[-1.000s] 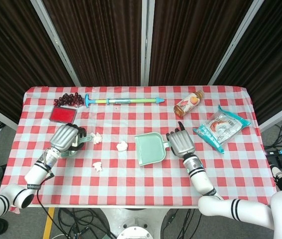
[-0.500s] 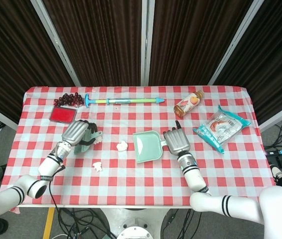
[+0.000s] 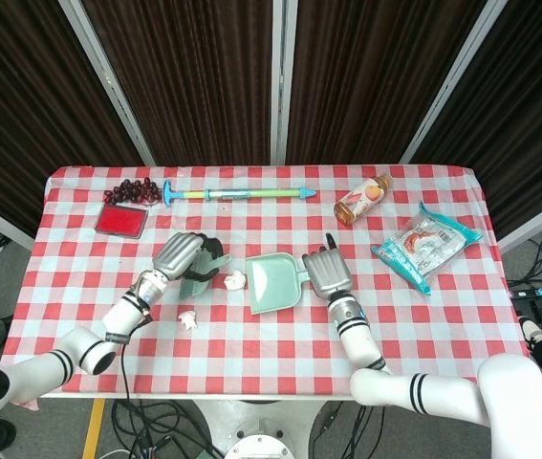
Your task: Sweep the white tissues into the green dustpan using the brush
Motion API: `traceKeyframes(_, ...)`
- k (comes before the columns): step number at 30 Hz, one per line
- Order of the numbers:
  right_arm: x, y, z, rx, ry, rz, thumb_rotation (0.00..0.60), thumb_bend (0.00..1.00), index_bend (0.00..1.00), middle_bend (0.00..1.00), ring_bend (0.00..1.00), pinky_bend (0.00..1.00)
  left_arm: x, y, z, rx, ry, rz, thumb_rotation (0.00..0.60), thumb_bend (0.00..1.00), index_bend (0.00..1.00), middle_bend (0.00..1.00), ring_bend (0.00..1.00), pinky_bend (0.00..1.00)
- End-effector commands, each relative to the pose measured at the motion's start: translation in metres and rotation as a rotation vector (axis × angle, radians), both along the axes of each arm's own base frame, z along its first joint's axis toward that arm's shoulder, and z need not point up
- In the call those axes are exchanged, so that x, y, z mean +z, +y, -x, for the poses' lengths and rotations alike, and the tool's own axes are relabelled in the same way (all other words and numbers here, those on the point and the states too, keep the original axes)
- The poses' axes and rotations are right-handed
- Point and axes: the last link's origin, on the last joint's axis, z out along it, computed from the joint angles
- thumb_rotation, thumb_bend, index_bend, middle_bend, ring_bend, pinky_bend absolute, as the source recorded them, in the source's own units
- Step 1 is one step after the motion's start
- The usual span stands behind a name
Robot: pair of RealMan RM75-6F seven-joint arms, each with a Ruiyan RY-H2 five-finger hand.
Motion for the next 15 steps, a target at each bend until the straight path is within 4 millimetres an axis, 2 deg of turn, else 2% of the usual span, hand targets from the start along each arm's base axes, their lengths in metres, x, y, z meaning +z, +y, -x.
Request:
traceKeyframes(1,-0.002,0.000,-0.002,0.000,0.005,-0.001,0.600,0.43,0.69,0.58,0.31,0.07,-0.005,-0.003,-0.012,0.004,-0.051,0.030,0.600,0.41,0.51,0.54,0.41,0.41)
traceKeyframes(15,-0.010,-0.002,-0.009,-0.009,0.003,-0.007,0.600,0.44,0.70,0.58,0.32,0.07,-0.023,-0.013,-0.053,0.015,-0.216,0.156,0.600,0.41,0.51,0.54,0.41,0.41)
